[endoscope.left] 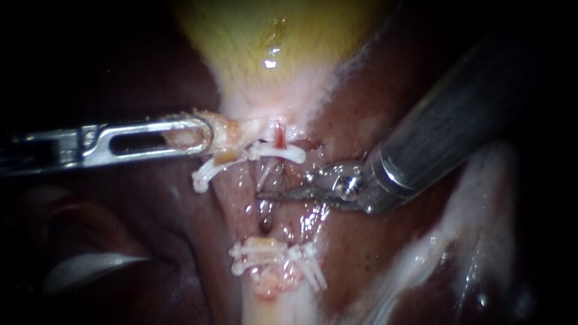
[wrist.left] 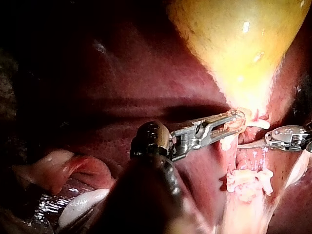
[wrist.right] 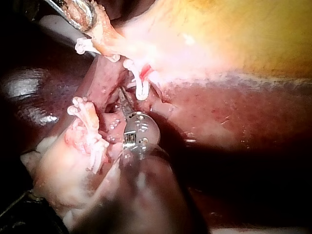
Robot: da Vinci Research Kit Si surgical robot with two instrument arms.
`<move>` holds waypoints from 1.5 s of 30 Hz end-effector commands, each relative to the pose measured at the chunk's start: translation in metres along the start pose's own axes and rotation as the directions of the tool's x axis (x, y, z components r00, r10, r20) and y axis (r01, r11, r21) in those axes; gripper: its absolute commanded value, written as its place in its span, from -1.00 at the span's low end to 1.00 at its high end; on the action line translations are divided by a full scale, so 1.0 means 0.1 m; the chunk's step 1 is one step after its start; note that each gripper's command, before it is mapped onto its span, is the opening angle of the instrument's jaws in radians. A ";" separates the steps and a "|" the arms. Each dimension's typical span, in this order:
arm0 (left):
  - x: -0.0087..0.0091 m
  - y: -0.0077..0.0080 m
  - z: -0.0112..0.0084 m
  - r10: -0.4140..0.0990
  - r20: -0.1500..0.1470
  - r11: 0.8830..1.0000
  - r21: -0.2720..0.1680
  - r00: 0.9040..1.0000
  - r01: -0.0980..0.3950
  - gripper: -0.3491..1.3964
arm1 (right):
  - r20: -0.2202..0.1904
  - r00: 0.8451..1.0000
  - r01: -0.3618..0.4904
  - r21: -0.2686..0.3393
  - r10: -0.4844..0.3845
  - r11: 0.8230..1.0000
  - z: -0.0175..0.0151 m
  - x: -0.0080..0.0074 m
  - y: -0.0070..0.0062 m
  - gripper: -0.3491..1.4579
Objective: Go back from the cut right tube
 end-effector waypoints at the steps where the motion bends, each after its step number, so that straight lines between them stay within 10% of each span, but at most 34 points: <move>1: 0.000 0.000 0.000 0.000 0.000 1.000 0.000 1.000 0.000 -1.00 | 0.000 1.000 0.000 0.000 0.000 1.000 0.000 0.000 0.000 -1.00; 11: 0.000 0.001 0.000 0.000 0.000 1.000 0.000 1.000 0.000 -1.00 | -0.013 0.998 0.066 -0.018 -0.066 0.998 -0.001 0.001 0.000 -0.94; 13: 0.000 0.001 0.000 0.000 0.000 1.000 0.000 1.000 0.000 -1.00 | -0.013 0.996 0.089 -0.017 -0.090 0.996 -0.001 0.000 0.000 -0.24; 17: 0.000 0.001 0.000 0.000 0.000 1.000 0.000 1.000 0.000 -1.00 | -0.013 0.994 0.108 -0.017 -0.108 0.994 -0.002 -0.001 -0.001 0.56; 21: 0.000 0.001 0.000 0.000 0.000 1.000 0.000 1.000 0.000 -1.00 | -0.033 0.992 0.121 -0.015 -0.122 0.993 -0.004 -0.002 -0.002 0.88; 35: 0.000 0.007 0.000 0.002 -0.002 1.000 0.003 1.000 -0.002 -1.00 | -0.061 0.978 0.199 -0.012 -0.200 0.980 -0.010 -0.002 -0.009 0.99; 45: 0.001 0.008 0.000 -0.004 -0.002 1.000 0.003 1.000 0.004 -1.00 | -0.065 0.922 0.377 -0.079 -0.382 0.923 -0.056 0.006 -0.019 0.99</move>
